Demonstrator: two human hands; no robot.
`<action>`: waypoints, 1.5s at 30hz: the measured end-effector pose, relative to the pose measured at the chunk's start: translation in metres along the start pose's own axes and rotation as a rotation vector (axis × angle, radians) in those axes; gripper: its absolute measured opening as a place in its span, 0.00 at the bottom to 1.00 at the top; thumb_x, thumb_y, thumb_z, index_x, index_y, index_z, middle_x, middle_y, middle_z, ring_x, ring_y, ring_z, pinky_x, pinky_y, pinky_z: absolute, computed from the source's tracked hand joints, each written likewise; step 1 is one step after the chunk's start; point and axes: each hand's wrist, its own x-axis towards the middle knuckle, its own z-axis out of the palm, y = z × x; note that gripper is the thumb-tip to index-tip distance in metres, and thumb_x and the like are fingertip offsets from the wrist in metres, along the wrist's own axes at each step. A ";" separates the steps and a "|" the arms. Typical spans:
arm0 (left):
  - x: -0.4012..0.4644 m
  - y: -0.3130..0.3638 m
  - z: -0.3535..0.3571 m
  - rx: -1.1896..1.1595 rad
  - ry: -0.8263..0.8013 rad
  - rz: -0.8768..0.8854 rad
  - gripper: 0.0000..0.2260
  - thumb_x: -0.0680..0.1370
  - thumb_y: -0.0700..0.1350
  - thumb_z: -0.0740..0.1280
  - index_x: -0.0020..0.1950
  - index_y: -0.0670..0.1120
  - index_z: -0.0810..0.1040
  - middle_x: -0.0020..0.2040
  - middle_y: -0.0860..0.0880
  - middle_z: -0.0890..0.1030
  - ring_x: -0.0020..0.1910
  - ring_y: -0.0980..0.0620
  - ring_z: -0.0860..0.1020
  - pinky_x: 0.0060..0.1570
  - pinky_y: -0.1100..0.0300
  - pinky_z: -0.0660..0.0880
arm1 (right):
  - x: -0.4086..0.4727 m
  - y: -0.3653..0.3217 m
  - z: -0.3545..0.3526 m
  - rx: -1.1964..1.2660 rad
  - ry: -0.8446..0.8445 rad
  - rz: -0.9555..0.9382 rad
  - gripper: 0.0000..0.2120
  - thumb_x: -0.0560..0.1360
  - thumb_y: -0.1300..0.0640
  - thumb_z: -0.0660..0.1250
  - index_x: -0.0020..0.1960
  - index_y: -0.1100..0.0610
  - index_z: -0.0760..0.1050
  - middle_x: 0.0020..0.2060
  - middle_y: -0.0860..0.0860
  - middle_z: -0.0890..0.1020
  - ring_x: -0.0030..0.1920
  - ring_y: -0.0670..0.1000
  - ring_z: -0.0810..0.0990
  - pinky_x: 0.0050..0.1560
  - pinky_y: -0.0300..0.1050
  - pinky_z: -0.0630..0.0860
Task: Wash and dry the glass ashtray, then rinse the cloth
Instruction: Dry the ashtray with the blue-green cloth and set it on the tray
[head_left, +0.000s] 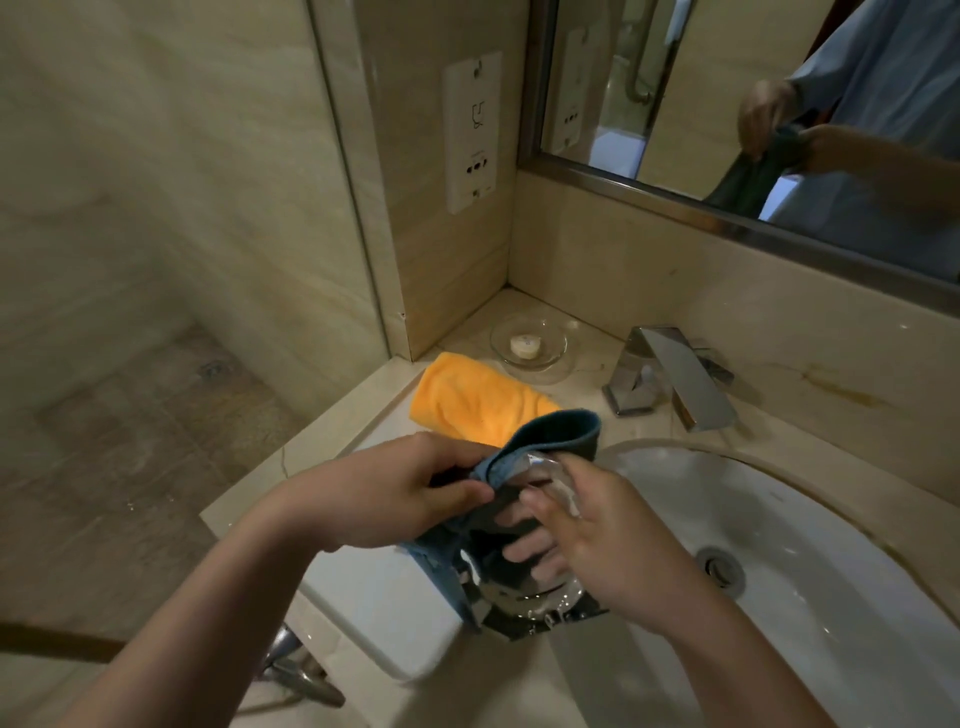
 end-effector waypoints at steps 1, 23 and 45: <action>0.000 0.000 -0.001 -0.037 -0.009 -0.014 0.16 0.75 0.49 0.60 0.58 0.44 0.77 0.50 0.42 0.82 0.48 0.46 0.80 0.51 0.50 0.77 | -0.001 -0.001 0.000 -0.025 0.006 -0.014 0.10 0.79 0.58 0.59 0.46 0.42 0.69 0.41 0.47 0.83 0.38 0.46 0.85 0.34 0.39 0.80; 0.017 -0.007 0.051 -1.089 0.406 -0.011 0.17 0.73 0.55 0.60 0.50 0.45 0.81 0.49 0.41 0.84 0.46 0.46 0.82 0.47 0.52 0.79 | 0.000 0.010 0.001 0.248 0.338 -0.138 0.09 0.76 0.57 0.60 0.47 0.44 0.62 0.38 0.47 0.85 0.35 0.49 0.85 0.31 0.39 0.79; 0.020 -0.002 0.048 -0.968 0.378 -0.079 0.13 0.74 0.47 0.59 0.50 0.45 0.81 0.46 0.43 0.85 0.44 0.48 0.83 0.45 0.58 0.80 | 0.009 0.011 -0.016 0.436 0.431 -0.154 0.07 0.78 0.58 0.59 0.51 0.46 0.71 0.39 0.50 0.85 0.35 0.52 0.86 0.33 0.41 0.81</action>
